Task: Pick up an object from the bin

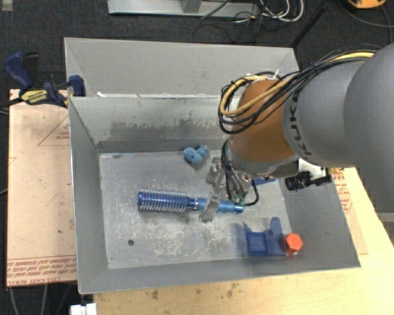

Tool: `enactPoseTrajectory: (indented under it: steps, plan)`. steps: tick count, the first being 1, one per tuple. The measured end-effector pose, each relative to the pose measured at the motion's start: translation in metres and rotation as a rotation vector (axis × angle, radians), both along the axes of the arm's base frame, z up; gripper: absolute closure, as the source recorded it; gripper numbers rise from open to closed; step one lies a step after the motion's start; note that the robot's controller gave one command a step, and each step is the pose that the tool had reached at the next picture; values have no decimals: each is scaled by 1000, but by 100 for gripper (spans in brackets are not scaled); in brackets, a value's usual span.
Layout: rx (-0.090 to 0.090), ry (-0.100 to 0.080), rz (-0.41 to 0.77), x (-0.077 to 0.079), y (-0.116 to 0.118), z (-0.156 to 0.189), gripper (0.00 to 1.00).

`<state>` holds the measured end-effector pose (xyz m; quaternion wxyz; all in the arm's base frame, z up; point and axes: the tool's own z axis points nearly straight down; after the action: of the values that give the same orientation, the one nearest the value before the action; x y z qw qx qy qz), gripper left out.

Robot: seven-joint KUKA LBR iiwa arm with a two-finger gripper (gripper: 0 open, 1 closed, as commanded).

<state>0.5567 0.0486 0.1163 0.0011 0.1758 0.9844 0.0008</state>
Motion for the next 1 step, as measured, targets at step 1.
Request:
enactPoseTrajectory:
  steps: [1]
  plan:
    - [0,5,-66,15,-2,-49,0]
